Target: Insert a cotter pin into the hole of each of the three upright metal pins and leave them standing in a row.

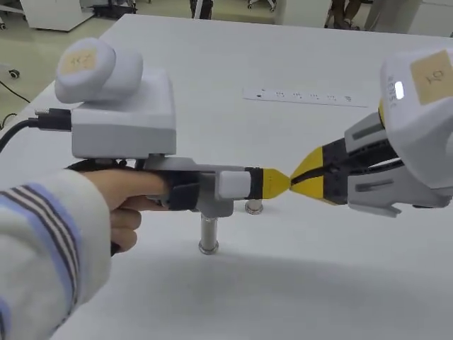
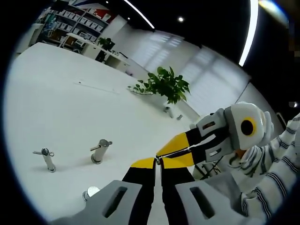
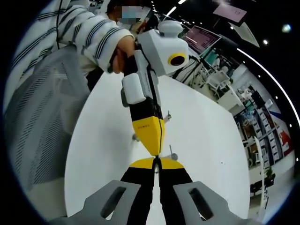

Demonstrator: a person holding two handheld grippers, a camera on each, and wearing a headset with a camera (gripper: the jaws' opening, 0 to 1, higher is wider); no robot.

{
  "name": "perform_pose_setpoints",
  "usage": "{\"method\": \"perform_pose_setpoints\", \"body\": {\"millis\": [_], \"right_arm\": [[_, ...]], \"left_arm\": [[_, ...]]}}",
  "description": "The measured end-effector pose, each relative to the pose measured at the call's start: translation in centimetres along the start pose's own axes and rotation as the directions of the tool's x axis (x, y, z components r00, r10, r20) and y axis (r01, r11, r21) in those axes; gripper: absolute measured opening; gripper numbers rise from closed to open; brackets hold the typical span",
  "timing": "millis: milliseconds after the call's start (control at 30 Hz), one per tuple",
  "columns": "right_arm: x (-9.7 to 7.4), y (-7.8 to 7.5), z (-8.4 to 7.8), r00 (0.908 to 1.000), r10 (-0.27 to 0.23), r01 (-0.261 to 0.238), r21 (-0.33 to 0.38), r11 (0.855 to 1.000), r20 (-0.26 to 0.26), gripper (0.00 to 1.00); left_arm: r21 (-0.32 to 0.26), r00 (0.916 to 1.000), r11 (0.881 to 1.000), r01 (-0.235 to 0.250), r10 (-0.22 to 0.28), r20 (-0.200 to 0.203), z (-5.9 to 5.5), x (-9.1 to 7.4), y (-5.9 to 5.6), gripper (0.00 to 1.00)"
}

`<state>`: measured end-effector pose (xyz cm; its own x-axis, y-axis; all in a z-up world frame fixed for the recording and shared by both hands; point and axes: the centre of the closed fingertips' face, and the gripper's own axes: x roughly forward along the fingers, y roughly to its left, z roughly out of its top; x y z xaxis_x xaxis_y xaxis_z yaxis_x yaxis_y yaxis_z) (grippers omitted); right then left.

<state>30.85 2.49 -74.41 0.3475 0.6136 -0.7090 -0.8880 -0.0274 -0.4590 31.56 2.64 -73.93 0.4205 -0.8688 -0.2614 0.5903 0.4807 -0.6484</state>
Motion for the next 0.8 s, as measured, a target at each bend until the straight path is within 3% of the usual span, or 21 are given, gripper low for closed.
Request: {"method": "perform_pose_setpoints", "body": {"millis": [167, 267, 600, 733, 800], "right_arm": [[-0.06, -0.08, 0.24, 1.0, -0.008, 0.008, -0.009, 1.0, -0.001, 0.03], [-0.08, -0.09, 0.27, 1.0, -0.006, 0.006, -0.009, 1.0, 0.002, 0.03], [-0.04, 0.44, 0.41, 0.9995, 0.022, -0.022, -0.003, 1.0, 0.022, 0.04], [-0.12, 0.17, 0.35, 0.9995, 0.017, -0.017, 0.003, 1.0, 0.028, 0.17], [-0.25, -0.03, 0.27, 0.9989, 0.02, -0.022, 0.045, 0.999, 0.043, 0.18]], "left_arm": [[-0.042, 1.0, 0.999, 0.0, 0.0, 0.009, 0.12, -0.02, -0.04, 0.01], [-0.032, 0.9999, 0.999, -0.003, 0.004, 0.013, 0.16, -0.04, -0.09, 0.01], [-0.064, 1.0, 0.998, -0.002, 0.001, -0.01, -0.36, -0.24, -0.29, 0.0], [-0.027, 0.9997, 1.0, -0.003, 0.003, -0.026, -0.67, -0.45, -0.35, 0.0], [-0.013, 0.9996, 1.0, -0.005, 0.004, -0.028, -0.78, -0.58, -0.33, 0.0]]}}
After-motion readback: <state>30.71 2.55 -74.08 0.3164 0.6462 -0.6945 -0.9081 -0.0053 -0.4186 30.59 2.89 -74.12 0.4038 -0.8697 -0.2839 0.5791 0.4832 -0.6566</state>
